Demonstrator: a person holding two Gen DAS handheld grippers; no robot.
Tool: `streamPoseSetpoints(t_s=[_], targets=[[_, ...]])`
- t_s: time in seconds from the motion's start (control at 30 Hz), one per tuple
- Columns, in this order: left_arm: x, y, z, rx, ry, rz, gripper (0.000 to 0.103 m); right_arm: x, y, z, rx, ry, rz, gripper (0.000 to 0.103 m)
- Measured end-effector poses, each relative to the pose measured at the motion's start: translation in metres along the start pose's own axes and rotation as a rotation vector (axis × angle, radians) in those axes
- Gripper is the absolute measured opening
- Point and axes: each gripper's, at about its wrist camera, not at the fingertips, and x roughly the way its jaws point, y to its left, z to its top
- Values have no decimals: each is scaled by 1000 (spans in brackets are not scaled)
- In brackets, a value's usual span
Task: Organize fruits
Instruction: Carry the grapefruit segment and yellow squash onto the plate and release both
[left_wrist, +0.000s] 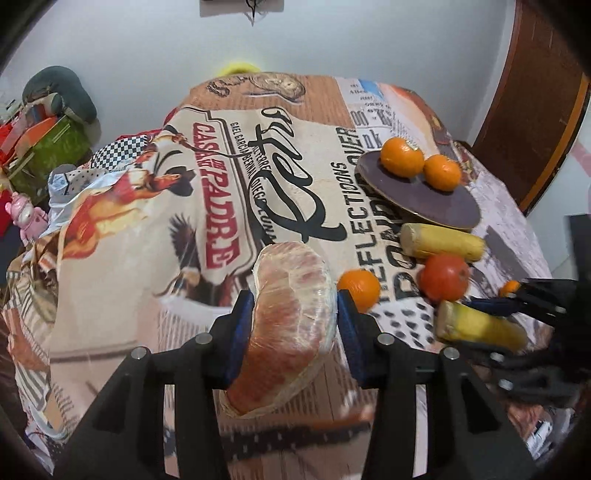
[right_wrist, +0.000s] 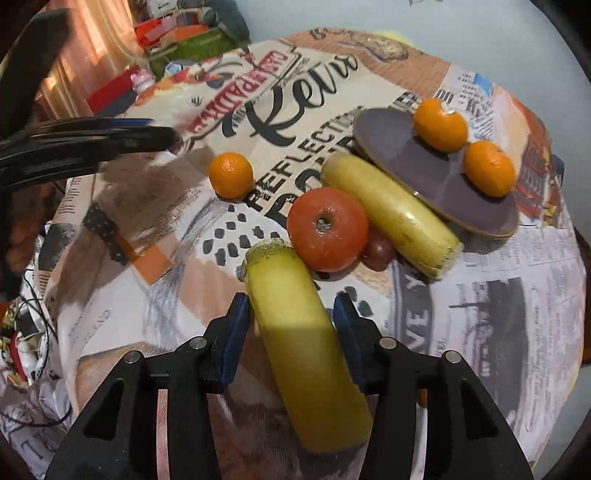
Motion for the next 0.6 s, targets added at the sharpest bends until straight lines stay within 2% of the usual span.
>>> streamPoseSetpoints(t_s=[0.1, 0.17, 0.27, 0.6], targets=[[-14, -2, -7, -8, -17, -11, 45, 0, 0, 0, 38, -1, -10, 43], [-21, -6, -11, -7, -23, -20, 45, -5, 4, -3, 43, -11, -16, 36], [-32, -13, -15, -7, -36, -29, 45, -16, 13, -9, 36, -29, -16, 35], [-70, -44, -12, 14, -116, -65, 45, -84, 10, -15, 65, -188, -52, 33]])
